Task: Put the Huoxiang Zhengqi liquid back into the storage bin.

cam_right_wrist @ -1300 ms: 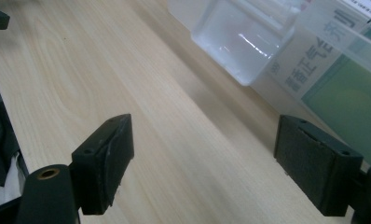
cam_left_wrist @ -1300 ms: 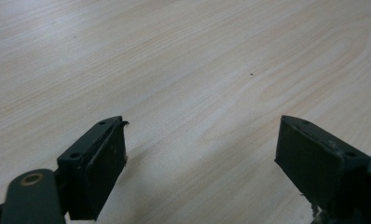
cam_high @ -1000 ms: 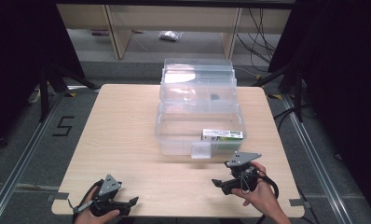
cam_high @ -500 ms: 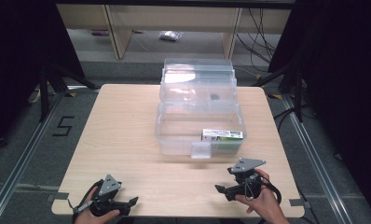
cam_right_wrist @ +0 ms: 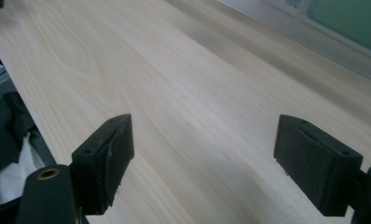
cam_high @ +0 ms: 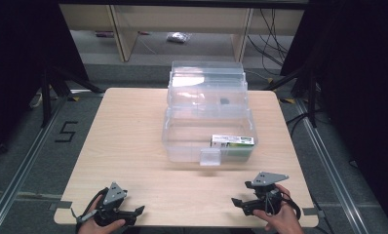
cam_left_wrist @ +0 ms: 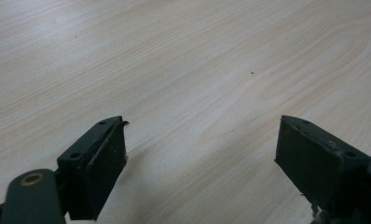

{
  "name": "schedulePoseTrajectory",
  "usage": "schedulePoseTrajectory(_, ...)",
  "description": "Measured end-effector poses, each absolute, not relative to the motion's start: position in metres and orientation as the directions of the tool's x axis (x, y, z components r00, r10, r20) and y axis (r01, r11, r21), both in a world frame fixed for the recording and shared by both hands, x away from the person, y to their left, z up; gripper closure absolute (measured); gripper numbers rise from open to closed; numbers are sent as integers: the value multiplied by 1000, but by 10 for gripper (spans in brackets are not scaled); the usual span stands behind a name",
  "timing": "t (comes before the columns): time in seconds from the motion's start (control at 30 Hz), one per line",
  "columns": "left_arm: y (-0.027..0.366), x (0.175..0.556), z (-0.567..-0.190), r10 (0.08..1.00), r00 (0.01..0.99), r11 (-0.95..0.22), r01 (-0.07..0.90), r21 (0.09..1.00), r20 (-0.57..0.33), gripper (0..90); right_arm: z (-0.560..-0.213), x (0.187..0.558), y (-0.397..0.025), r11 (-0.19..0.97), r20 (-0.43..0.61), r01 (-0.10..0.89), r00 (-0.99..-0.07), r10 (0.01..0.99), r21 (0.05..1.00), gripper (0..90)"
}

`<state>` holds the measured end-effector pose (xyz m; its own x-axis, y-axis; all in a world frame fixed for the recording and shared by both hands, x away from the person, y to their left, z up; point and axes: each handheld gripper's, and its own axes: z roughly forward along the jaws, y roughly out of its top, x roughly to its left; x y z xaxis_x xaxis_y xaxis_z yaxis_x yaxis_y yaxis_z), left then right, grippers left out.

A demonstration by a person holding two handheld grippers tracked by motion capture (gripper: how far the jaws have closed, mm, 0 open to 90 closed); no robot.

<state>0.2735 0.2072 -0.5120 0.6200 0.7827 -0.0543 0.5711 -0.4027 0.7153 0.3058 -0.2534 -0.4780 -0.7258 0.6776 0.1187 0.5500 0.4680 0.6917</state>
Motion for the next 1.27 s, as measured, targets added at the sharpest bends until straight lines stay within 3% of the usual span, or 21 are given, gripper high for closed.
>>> schedulePoseTrajectory(0.47,206,274,-512,782,621,-406,570,715,-51,156,-490,297,-261,435,133,600,-675,725,672,189)
schedulePoseTrajectory(1.27,204,273,-512,790,610,-388,570,725,-57,156,-489,300,-262,455,123,589,-691,713,667,182)
